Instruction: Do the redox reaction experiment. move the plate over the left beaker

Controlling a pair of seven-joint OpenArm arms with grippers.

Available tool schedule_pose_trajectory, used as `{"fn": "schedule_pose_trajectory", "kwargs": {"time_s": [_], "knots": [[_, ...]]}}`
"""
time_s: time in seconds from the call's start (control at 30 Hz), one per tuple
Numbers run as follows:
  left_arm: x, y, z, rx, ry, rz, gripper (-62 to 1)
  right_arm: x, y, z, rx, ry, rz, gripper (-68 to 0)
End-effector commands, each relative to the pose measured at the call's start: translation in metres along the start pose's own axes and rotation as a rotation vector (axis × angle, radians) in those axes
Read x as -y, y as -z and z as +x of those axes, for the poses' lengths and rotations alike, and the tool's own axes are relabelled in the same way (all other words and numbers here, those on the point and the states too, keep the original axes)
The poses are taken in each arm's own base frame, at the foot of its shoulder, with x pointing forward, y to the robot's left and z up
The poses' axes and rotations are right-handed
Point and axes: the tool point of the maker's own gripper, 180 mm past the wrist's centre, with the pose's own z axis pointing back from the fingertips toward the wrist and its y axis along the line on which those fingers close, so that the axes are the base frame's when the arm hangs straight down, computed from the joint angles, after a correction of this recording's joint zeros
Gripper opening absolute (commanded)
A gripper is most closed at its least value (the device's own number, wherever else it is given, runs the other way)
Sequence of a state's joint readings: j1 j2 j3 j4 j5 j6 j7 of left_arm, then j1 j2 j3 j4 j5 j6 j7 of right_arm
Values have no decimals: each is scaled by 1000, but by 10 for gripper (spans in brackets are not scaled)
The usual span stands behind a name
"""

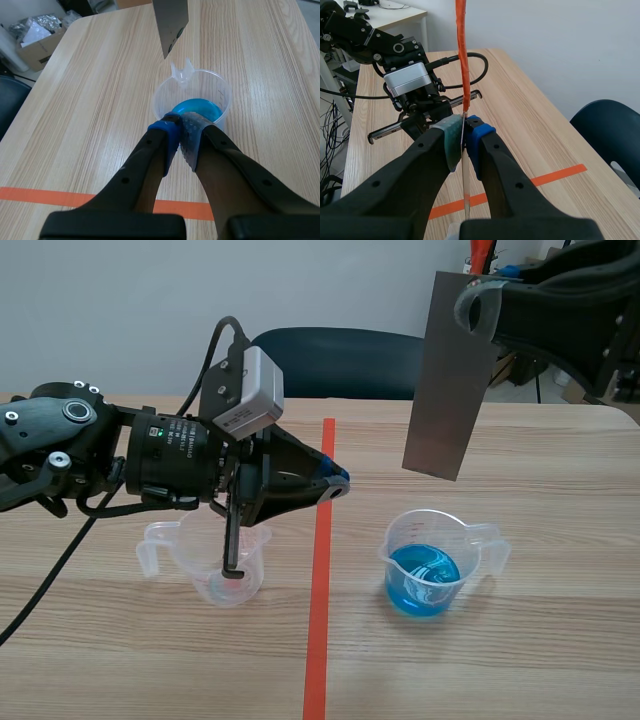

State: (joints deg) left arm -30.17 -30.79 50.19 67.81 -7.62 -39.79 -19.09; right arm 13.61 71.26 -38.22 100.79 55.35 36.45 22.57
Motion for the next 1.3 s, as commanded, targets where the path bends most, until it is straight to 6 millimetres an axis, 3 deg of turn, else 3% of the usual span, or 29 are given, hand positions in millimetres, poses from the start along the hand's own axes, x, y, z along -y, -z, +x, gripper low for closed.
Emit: {"fn": "schedule_pose_trajectory", "kwargs": {"time_s": [0.0, 1.27], "knots": [[-3, 2, 11, 38, 5, 3, -581, 4, -1, 14, 32, -26, -5, -669], [-3, -2, 8, 24, 6, 5, -582, 4, 0, 14, 35, -25, -6, -669]]}}
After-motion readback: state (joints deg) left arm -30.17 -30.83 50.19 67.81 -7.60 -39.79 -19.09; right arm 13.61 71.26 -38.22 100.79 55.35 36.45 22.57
